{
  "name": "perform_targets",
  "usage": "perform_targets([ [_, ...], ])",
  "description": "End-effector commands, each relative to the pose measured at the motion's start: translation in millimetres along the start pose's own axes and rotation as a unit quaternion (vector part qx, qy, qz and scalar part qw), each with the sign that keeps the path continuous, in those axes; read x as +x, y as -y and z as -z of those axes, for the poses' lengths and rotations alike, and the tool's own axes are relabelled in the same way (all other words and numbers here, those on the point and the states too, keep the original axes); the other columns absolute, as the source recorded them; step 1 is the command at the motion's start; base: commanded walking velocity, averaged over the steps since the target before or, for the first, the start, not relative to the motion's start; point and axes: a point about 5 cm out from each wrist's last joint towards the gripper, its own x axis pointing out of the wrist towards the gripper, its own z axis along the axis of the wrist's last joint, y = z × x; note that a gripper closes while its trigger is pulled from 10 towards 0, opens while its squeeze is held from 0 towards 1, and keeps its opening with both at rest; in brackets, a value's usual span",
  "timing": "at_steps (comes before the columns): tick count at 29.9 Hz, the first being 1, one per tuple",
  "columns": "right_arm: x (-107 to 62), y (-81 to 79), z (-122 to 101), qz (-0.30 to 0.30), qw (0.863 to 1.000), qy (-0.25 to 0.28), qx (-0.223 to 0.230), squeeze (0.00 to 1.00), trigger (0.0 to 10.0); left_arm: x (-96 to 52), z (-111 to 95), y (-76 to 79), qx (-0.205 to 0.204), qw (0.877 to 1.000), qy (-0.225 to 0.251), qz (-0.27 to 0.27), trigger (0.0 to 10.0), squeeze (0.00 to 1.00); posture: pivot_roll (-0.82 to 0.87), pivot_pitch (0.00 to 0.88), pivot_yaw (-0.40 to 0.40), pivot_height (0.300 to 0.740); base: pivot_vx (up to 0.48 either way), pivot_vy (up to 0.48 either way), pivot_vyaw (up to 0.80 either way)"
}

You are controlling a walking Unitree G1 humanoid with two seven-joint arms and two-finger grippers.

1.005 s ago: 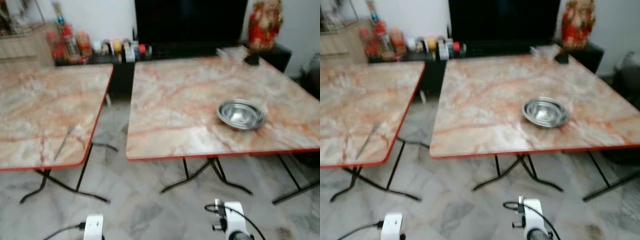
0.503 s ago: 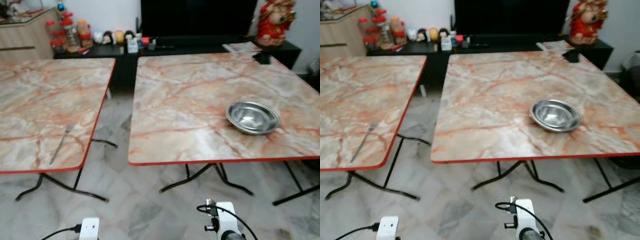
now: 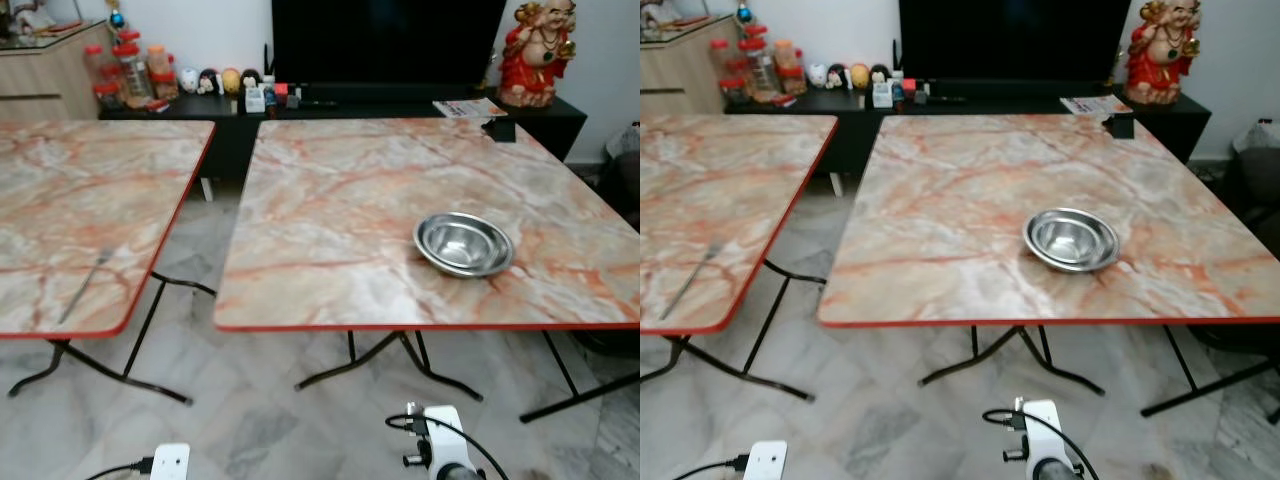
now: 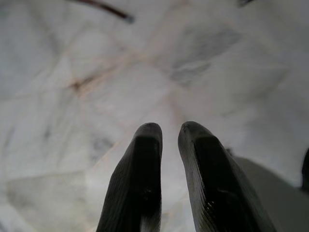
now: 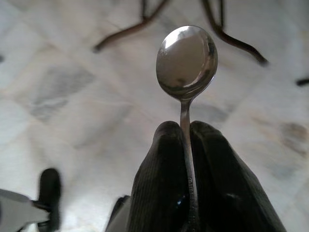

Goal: Setting the table

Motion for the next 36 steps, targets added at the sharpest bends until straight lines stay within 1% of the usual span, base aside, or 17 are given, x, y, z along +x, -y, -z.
perform_targets([
  [1, 0.2, 4.4, -3, 0.006, 1.000, 0.003, -0.002, 0.00, 10.0, 0.4, -2, 3.2, 0.003, 1.000, 0.000, 0.004, 10.0, 0.00, -0.01, 0.000, 0.000, 0.732, 0.296, -0.375, 0.00],
  [5, 0.3, 4.5, -3, 0.008, 1.000, 0.004, 0.000, 0.00, 10.0, 0.5, -2, 3.5, 0.006, 1.000, 0.000, 0.005, 10.0, 0.00, -0.01, 0.000, 0.000, 0.732, 0.289, -0.381, 0.00],
  [10, 0.0, 8.6, -1, 0.022, 1.000, -0.005, 0.014, 0.00, 10.0, 0.5, -2, 3.5, 0.009, 1.000, 0.001, 0.007, 10.0, 0.00, -0.01, 0.000, 0.001, 0.732, 0.286, -0.382, 0.00],
  [12, -0.2, 9.8, 2, 0.026, 0.999, -0.022, 0.005, 0.00, 10.0, 0.6, -3, 3.1, 0.010, 1.000, 0.002, 0.007, 10.0, 0.00, -0.01, 0.000, 0.002, 0.732, 0.285, -0.382, 0.00],
  [14, -0.3, 9.3, 2, 0.024, 0.999, -0.021, 0.012, 0.00, 10.0, 0.7, -2, 2.8, 0.012, 1.000, 0.001, 0.008, 10.0, 0.00, -0.01, 0.000, 0.003, 0.732, 0.281, -0.386, -0.72],
  [17, -0.5, 7.9, 4, 0.019, 1.000, -0.024, 0.009, 0.00, 10.0, 0.7, -3, 2.0, 0.013, 1.000, 0.001, 0.008, 10.0, 0.00, -0.01, 0.000, 0.004, 0.732, 0.266, -0.396, -0.66],
  [20, -0.6, 6.3, 5, 0.016, 1.000, -0.019, 0.018, 0.00, 10.0, 1.1, -3, 1.5, 0.015, 1.000, -0.004, 0.010, 10.0, 0.00, -0.01, 0.000, 0.004, 0.732, 0.169, -0.359, 0.00],
  [24, -0.6, 5.6, 4, 0.015, 1.000, -0.020, 0.015, 0.00, 10.0, 1.2, -3, 1.3, 0.013, 1.000, -0.004, 0.011, 10.0, 0.00, -0.01, 0.000, 0.006, 0.732, 0.000, 0.000, 0.00],
  [28, -0.6, 4.7, 4, 0.018, 0.999, -0.016, 0.029, 0.00, 10.0, 1.3, -3, 1.6, 0.011, 1.000, -0.004, 0.012, 10.0, 0.00, -0.01, 0.000, 0.011, 0.732, 0.000, 0.000, 0.00],
  [31, -1.1, 4.5, 8, 0.023, 0.999, -0.025, 0.028, 0.00, 10.0, 1.1, -2, 1.5, 0.012, 1.000, -0.007, 0.013, 10.0, 0.00, -0.02, 0.000, 0.016, 0.732, 0.000, 0.000, 0.00],
  [36, -2.9, 10.1, 14, 0.043, 0.998, -0.030, 0.043, 0.00, 10.0, 0.9, -1, 0.3, 0.012, 1.000, -0.009, 0.013, 10.0, 0.00, -0.02, 0.000, 0.021, 0.732, 0.000, 0.000, 0.00],
])
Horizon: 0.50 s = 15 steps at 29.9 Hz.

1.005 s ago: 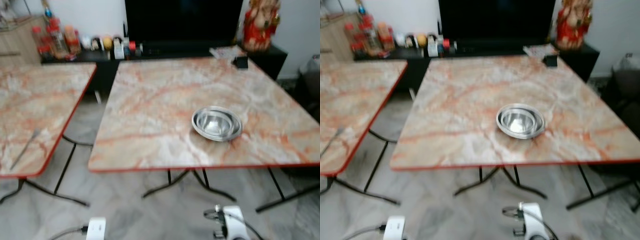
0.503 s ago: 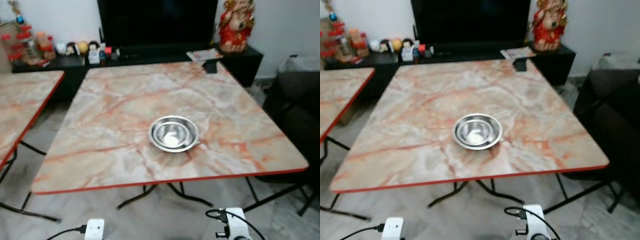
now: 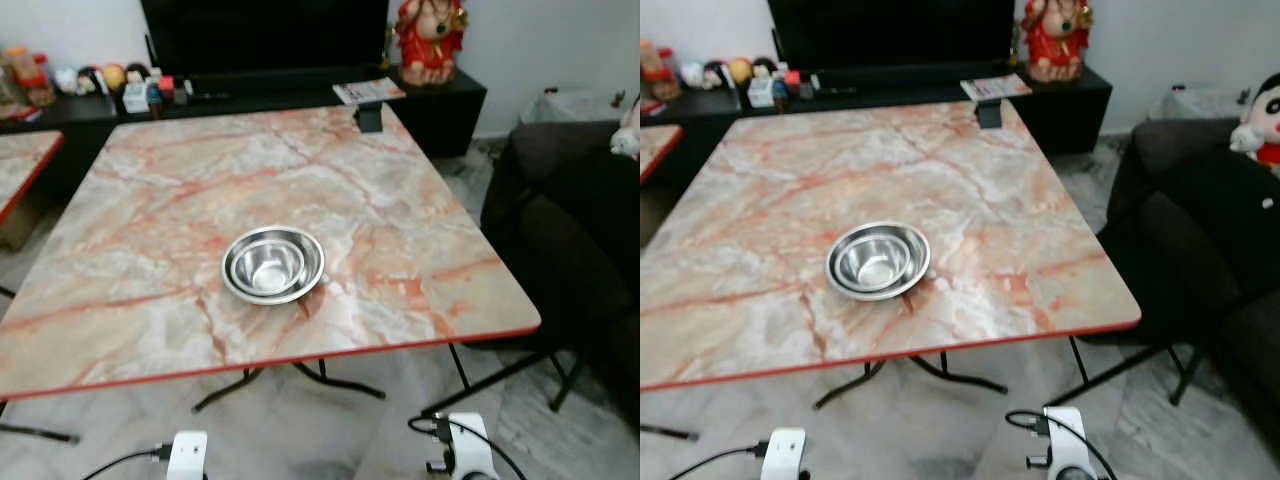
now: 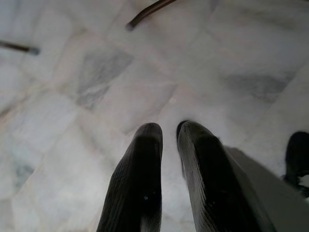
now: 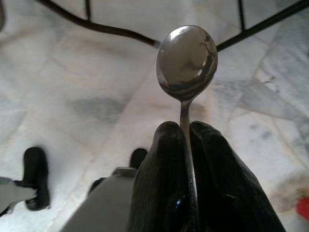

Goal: Setting the table

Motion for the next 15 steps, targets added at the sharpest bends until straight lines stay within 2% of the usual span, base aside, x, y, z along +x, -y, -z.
perform_targets([
  [1, 0.0, 0.1, 0, 0.007, 1.000, 0.000, 0.014, 0.00, 10.0, -0.3, 3, -5.7, 0.005, 1.000, -0.009, -0.005, 10.0, 0.00, -0.02, 0.000, 0.021, 0.732, 0.000, 0.000, 0.00],
  [3, 0.0, 0.1, 0, 0.007, 1.000, 0.000, 0.014, 0.00, 10.0, -0.3, 3, -5.7, 0.005, 1.000, -0.009, -0.005, 10.0, 0.00, -0.02, 0.000, 0.021, 0.732, 0.000, 0.000, 0.00],
  [4, -1.5, 15.6, 4, 0.066, 0.997, -0.005, 0.028, 0.00, 10.0, -0.3, 3, -6.2, 0.006, 1.000, -0.009, -0.005, 10.0, 0.00, -0.03, 0.000, 0.033, 0.732, 0.000, 0.000, 0.00],
  [6, -7.2, 43.8, 16, 0.174, 0.982, -0.028, 0.068, 0.00, 10.0, -0.3, 3, -7.1, 0.009, 1.000, -0.008, -0.005, 10.0, 0.00, -0.04, 0.000, 0.041, 0.732, 0.000, 0.000, 0.00],
  [7, -7.2, 43.8, 16, 0.174, 0.982, -0.028, 0.068, 0.00, 10.0, -0.3, 3, -7.1, 0.009, 1.000, -0.008, -0.005, 10.0, 0.00, -0.04, 0.000, 0.041, 0.732, 0.000, 0.000, 0.00],
  [8, -10.3, 54.4, 21, 0.214, 0.973, -0.038, 0.074, 0.00, 10.0, -0.2, 2, -7.2, 0.012, 1.000, -0.008, -0.004, 10.0, 0.00, -0.05, 0.000, 0.045, 0.732, 0.000, 0.000, 0.00],
  [11, -19.8, 80.8, 30, 0.315, 0.937, -0.056, 0.141, 0.00, 10.0, 0.5, 0, -6.8, 0.021, 1.000, -0.005, -0.001, 10.0, 0.00, -0.05, 0.000, 0.049, 0.732, 0.000, 0.000, 0.00],
  [13, -21.0, 85.3, 29, 0.326, 0.933, -0.051, 0.140, 0.00, 10.0, 1.0, -2, -6.9, 0.021, 1.000, -0.004, -0.001, 10.0, 0.00, -0.05, 0.000, 0.050, 0.732, 0.000, 0.000, 0.00],
  [15, -21.1, 93.1, 10, 0.354, 0.930, -0.003, 0.102, 0.00, 10.0, 1.5, -5, -7.4, 0.023, 1.000, 0.000, -0.002, 10.0, 0.00, -0.06, 0.000, 0.052, 0.732, 0.000, 0.000, 0.00],
])
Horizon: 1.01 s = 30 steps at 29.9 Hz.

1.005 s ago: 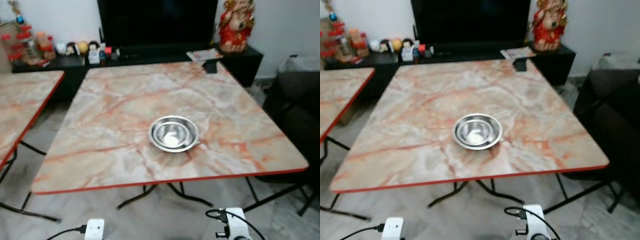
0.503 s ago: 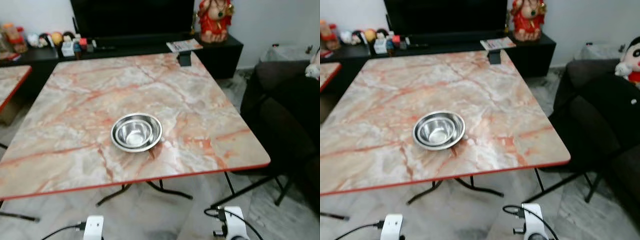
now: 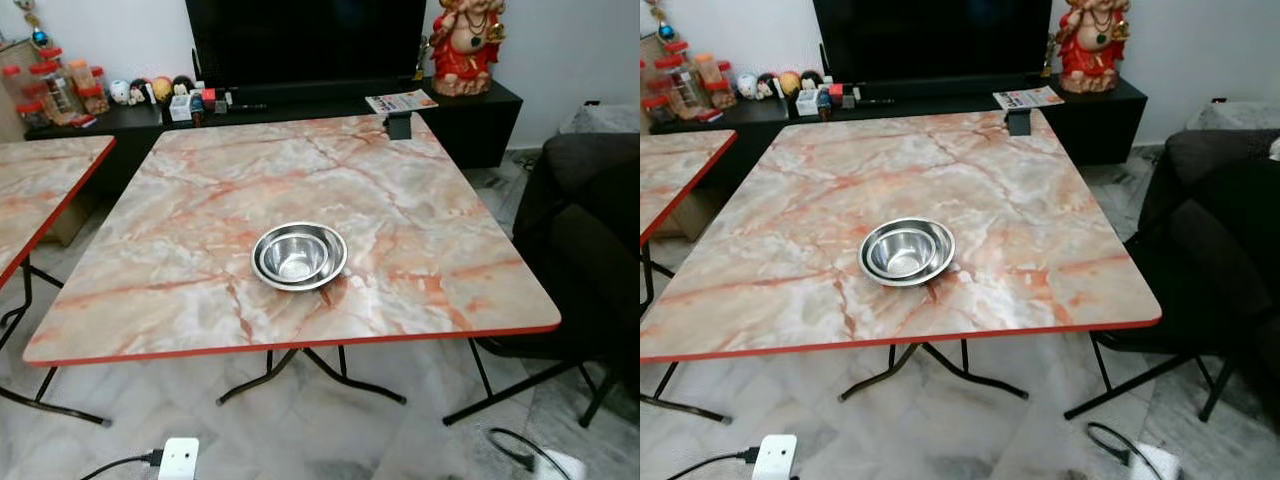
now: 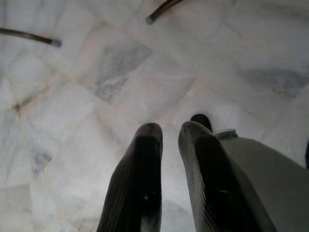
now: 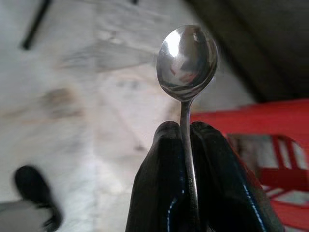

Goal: Setting the table

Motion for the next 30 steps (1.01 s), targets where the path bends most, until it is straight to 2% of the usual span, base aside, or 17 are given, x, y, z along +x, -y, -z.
perform_targets([
  [1, -1.1, -4.8, -22, 0.009, 0.999, 0.052, -0.002, 0.00, 10.0, 1.1, -3, -1.4, 0.015, 1.000, -0.001, 0.002, 10.0, 0.00, -0.06, 0.000, 0.052, 0.732, 0.000, 0.000, 0.00],
  [2, -1.1, -4.6, -26, 0.014, 0.998, 0.066, -0.005, 0.00, 10.0, 1.1, -3, -1.6, 0.015, 1.000, 0.000, 0.002, 10.0, 0.00, -0.06, 0.000, 0.052, 0.732, 0.000, 0.000, 0.00],
  [3, -2.2, -2.9, -45, 0.034, 0.992, 0.121, 0.000, 0.00, 10.0, 1.2, -4, -2.1, 0.016, 1.000, 0.000, 0.001, 10.0, 0.00, -0.06, 0.000, 0.051, 0.732, 0.000, 0.000, 0.00],
  [4, -2.2, -2.9, -45, 0.034, 0.992, 0.121, 0.000, 0.00, 10.0, 1.2, -4, -2.1, 0.016, 1.000, 0.000, 0.001, 10.0, 0.00, -0.06, 0.000, 0.051, 0.732, 0.000, 0.000, 0.00],
  [5, -3.4, -1.9, -53, 0.049, 0.988, 0.146, 0.001, 0.00, 10.0, 1.2, -4, -2.4, 0.016, 1.000, 0.000, 0.001, 10.0, 0.00, -0.06, 0.000, 0.053, 0.732, 0.000, 0.000, 0.00],
  [9, -15.0, -7.4, -98, 0.081, 0.962, 0.261, -0.003, 0.00, 10.0, 1.2, -4, -1.9, 0.018, 1.000, 0.002, 0.002, 10.0, 0.00, -0.06, 0.000, 0.049, 0.732, 0.000, 0.000, 0.00],
  [11, -22.0, -14.8, -119, 0.081, 0.948, 0.307, -0.034, 0.00, 10.0, 0.8, -3, -1.6, 0.018, 1.000, 0.001, 0.002, 10.0, 0.00, -0.05, 0.000, 0.045, 0.732, 0.000, 0.000, 0.00],
  [16, -29.0, -14.2, -141, 0.111, 0.936, 0.335, -0.002, 0.00, 10.0, 0.6, -2, -0.7, 0.014, 1.000, 0.000, -0.001, 10.0, 0.00, -0.04, 0.000, 0.034, 0.732, 0.000, 0.000, 0.00],
  [17, -32.4, -14.3, -148, 0.119, 0.928, 0.353, -0.002, 0.00, 10.0, 0.5, -2, -0.6, 0.012, 1.000, 0.001, -0.001, 10.0, 0.00, -0.04, 0.000, 0.034, 0.732, 0.000, 0.000, 0.00],
  [18, -39.1, -14.6, -162, 0.128, 0.915, 0.384, 0.003, 0.00, 10.0, 0.4, -2, -0.4, 0.010, 1.000, 0.002, -0.002, 10.0, 0.00, -0.04, 0.000, 0.033, 0.732, 0.000, 0.000, 0.00],
  [19, -39.1, -14.6, -162, 0.128, 0.915, 0.384, 0.003, 0.00, 10.0, 0.4, -2, -0.4, 0.010, 1.000, 0.002, -0.002, 10.0, 0.00, -0.04, 0.000, 0.033, 0.732, 0.000, 0.000, 0.00],
  [20, -44.3, -13.3, -172, 0.136, 0.905, 0.404, 0.010, 0.00, 10.0, 0.3, -1, -0.1, 0.009, 1.000, 0.002, -0.002, 10.0, 0.00, -0.04, 0.000, 0.031, 0.732, 0.000, 0.000, 0.00],
  [26, -65.2, -0.3, -208, 0.178, 0.866, 0.464, 0.046, 0.00, 10.0, 0.2, -1, 0.6, 0.009, 1.000, 0.003, 0.000, 10.0, 0.00, -0.05, 0.000, 0.033, 0.732, 0.000, 0.000, 0.00],
  [28, -78.6, 1.4, -225, 0.166, 0.851, 0.493, 0.070, 0.00, 10.0, 0.2, -1, 1.0, 0.008, 1.000, 0.003, 0.001, 10.0, 0.00, -0.06, 0.000, 0.035, 0.732, 0.000, 0.000, 0.00],
  [29, -90.8, -0.4, -238, 0.146, 0.839, 0.516, 0.086, 0.00, 10.0, 0.2, -1, 1.3, 0.008, 1.000, 0.004, 0.002, 10.0, 0.00, -0.06, 0.000, 0.035, 0.732, 0.000, 0.000, 0.00],
  [30, -93.2, -0.8, -240, 0.143, 0.837, 0.521, 0.088, 0.00, 10.0, 0.2, -1, 1.4, 0.008, 1.000, 0.004, 0.002, 10.0, 0.00, -0.06, 0.000, 0.035, 0.732, 0.000, 0.000, 0.00],
])
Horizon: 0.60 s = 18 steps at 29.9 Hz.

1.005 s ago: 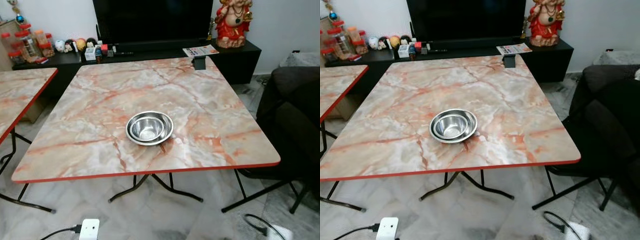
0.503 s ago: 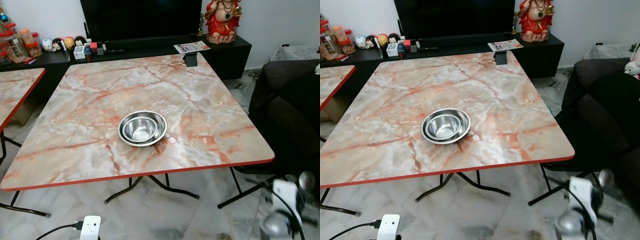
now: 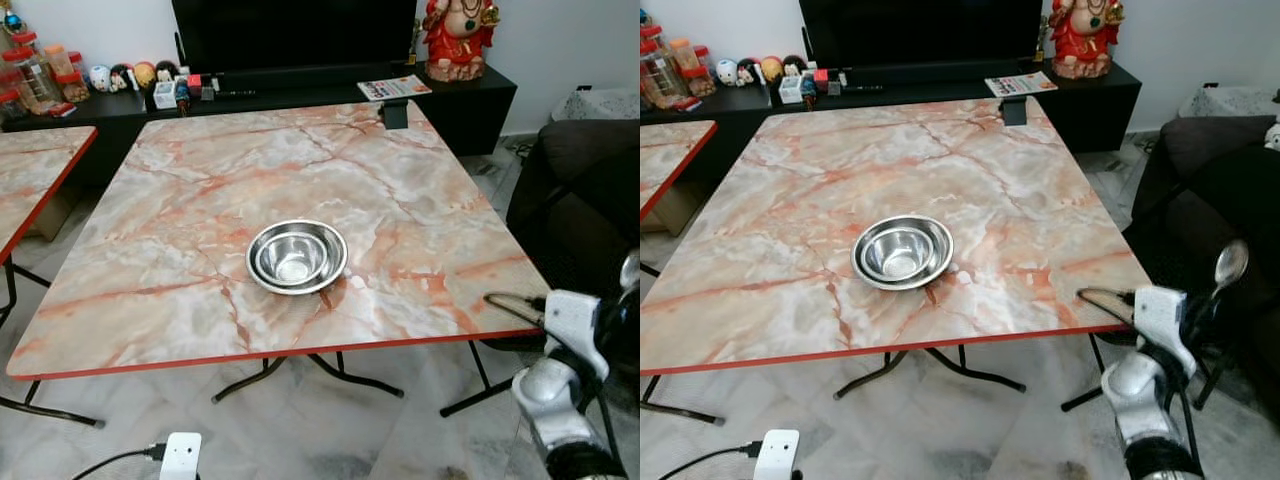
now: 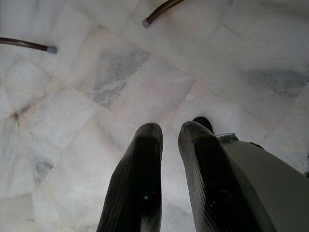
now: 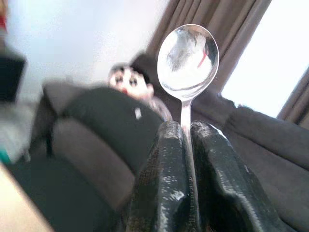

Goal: Setting the table

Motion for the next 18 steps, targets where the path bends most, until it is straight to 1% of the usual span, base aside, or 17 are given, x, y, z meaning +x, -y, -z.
perform_targets([
  [1, 7.9, -6.8, -23, -0.019, 0.999, 0.024, 0.033, 0.00, 10.0, -0.6, 3, 0.4, 0.003, 1.000, -0.003, 0.000, 10.0, 0.00, -0.05, 0.000, 0.032, 0.732, 0.000, 0.000, 0.00],
  [2, 8.5, -12.8, -31, -0.044, 0.998, 0.025, 0.045, 0.00, 10.0, -0.6, 3, 0.6, 0.003, 1.000, -0.003, 0.000, 10.0, 0.00, -0.05, 0.000, 0.032, 0.732, 0.000, 0.000, 0.00],
  [3, 7.5, -24.5, -36, -0.090, 0.994, 0.011, 0.067, 0.00, 10.0, -0.5, 2, 0.9, 0.002, 1.000, -0.002, 0.000, 10.0, 0.00, -0.06, 0.000, 0.031, 0.732, 0.000, 0.000, 0.00],
  [4, 5.3, -37.1, -41, -0.141, 0.986, -0.005, 0.092, 0.00, 10.0, -0.4, 2, 1.2, 0.002, 1.000, -0.002, 0.000, 10.0, 0.00, -0.06, 0.000, 0.031, 0.732, 0.000, 0.000, 0.00],
  [5, -0.6, -50.6, -43, -0.192, 0.971, -0.046, 0.133, 0.00, 10.0, -0.3, 2, 1.5, 0.002, 1.000, -0.002, 0.000, 10.0, 0.00, -0.06, 0.000, 0.030, 0.732, 0.000, 0.000, 0.00],
  [6, -5.3, -58.8, -45, -0.222, 0.959, -0.072, 0.161, 0.00, 10.0, -0.3, 1, 1.7, 0.002, 1.000, -0.002, 0.000, 10.0, 0.00, -0.06, 0.000, 0.029, 0.732, 0.000, 0.000, 0.00],
  [7, -15.0, -73.5, -49, -0.270, 0.935, -0.113, 0.199, 0.00, 10.0, -0.2, 1, 2.1, 0.001, 1.000, -0.001, 0.000, 10.0, 0.00, -0.05, 0.000, 0.025, 0.732, 0.000, 0.000, 0.00],
  [8, -21.3, -81.7, -54, -0.303, 0.925, -0.111, 0.199, 0.00, 10.0, -0.2, 1, 2.2, 0.000, 1.000, -0.001, -0.001, 10.0, 0.00, -0.04, 0.000, 0.024, 0.732, 0.000, 0.000, 0.00],
  [9, -21.3, -81.7, -54, -0.303, 0.925, -0.111, 0.199, 0.00, 10.0, -0.2, 1, 2.2, 0.000, 1.000, -0.001, -0.001, 10.0, 0.00, -0.04, 0.000, 0.024, 0.732, 0.000, 0.000, 0.00],
  [10, -26.0, -87.5, -59, -0.325, 0.917, -0.111, 0.204, 0.00, 10.0, -0.2, 1, 2.3, -0.002, 1.000, -0.001, -0.001, 10.0, 0.00, -0.04, 0.000, 0.021, 0.732, 0.000, 0.000, 0.00],
  [11, -35.5, -97.9, -67, -0.361, 0.894, -0.129, 0.230, 0.00, 10.0, -0.1, 0, 2.1, -0.004, 1.000, -0.001, -0.003, 10.0, 0.00, -0.03, 0.000, 0.019, 0.732, 0.000, 0.000, 0.00],
  [12, -39.2, -101.9, -71, -0.373, 0.885, -0.137, 0.242, 0.00, 10.0, 0.0, 0, 1.7, -0.005, 1.000, -0.001, -0.004, 10.0, 0.00, -0.03, 0.000, 0.019, 0.732, 0.000, 0.000, 0.00],
  [13, -41.3, -104.3, -74, -0.380, 0.880, -0.141, 0.249, 0.00, 10.0, 0.0, 0, 1.3, -0.006, 1.000, 0.000, -0.005, 10.0, 0.00, -0.03, 0.000, 0.015, 0.732, 0.000, 0.000, 0.00],
  [14, -46.4, -111.7, -79, -0.409, 0.867, -0.144, 0.248, 0.00, 10.0, 0.0, 0, -0.1, -0.006, 1.000, -0.001, -0.007, 10.0, 0.00, -0.02, 0.000, 0.013, 0.732, 0.000, 0.000, 0.00],
  [16, -47.6, -113.1, -80, -0.414, 0.865, -0.143, 0.245, 0.00, 10.0, 0.0, 0, -0.3, -0.006, 1.000, -0.001, -0.007, 10.0, 0.00, -0.02, 0.000, 0.013, 0.732, 0.000, 0.000, 0.00],
  [18, -51.3, -118.6, -84, -0.435, 0.853, -0.147, 0.248, 0.00, 10.0, -0.2, 1, -1.1, -0.006, 1.000, -0.001, -0.009, 10.0, 0.00, -0.02, 0.000, 0.009, 0.732, 0.000, 0.000, 0.00],
])
